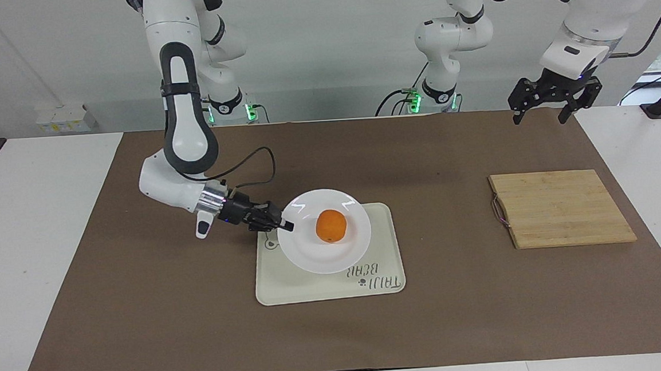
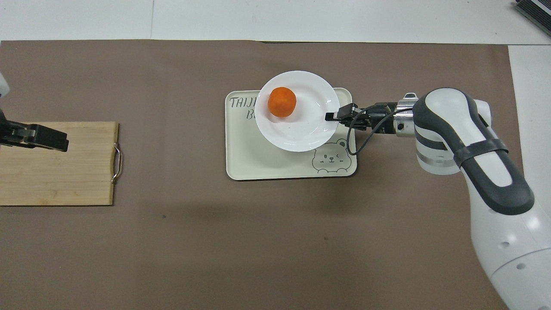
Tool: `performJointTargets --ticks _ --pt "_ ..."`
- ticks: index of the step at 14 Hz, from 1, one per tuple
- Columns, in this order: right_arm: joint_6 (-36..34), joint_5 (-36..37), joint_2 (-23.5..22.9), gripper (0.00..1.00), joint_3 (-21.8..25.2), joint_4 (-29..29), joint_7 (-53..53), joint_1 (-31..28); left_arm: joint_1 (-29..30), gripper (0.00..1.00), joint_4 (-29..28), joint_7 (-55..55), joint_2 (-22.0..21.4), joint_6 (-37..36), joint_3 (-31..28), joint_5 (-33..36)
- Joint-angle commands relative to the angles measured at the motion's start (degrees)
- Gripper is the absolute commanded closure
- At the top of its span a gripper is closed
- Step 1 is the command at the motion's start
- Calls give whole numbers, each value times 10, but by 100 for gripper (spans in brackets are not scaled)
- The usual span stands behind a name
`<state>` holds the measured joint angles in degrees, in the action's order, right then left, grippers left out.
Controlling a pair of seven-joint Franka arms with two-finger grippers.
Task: Place orange and plate with both arms
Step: 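Slide the plate with the right gripper onto the cream tray, then set the plate down on the tray and open the right gripper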
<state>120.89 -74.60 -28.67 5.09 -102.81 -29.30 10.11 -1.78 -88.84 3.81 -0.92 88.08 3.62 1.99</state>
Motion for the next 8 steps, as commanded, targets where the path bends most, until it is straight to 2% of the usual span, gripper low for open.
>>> performJointTargets --ticks 1,8 --pt "-9 -7 -17 100 -6 12 -38 -8 6 0 7 7 1 -10 3 8" --pt "-9 -9 -8 100 -7 -35 -77 7 6 0 6 6 1 -10 3 8"
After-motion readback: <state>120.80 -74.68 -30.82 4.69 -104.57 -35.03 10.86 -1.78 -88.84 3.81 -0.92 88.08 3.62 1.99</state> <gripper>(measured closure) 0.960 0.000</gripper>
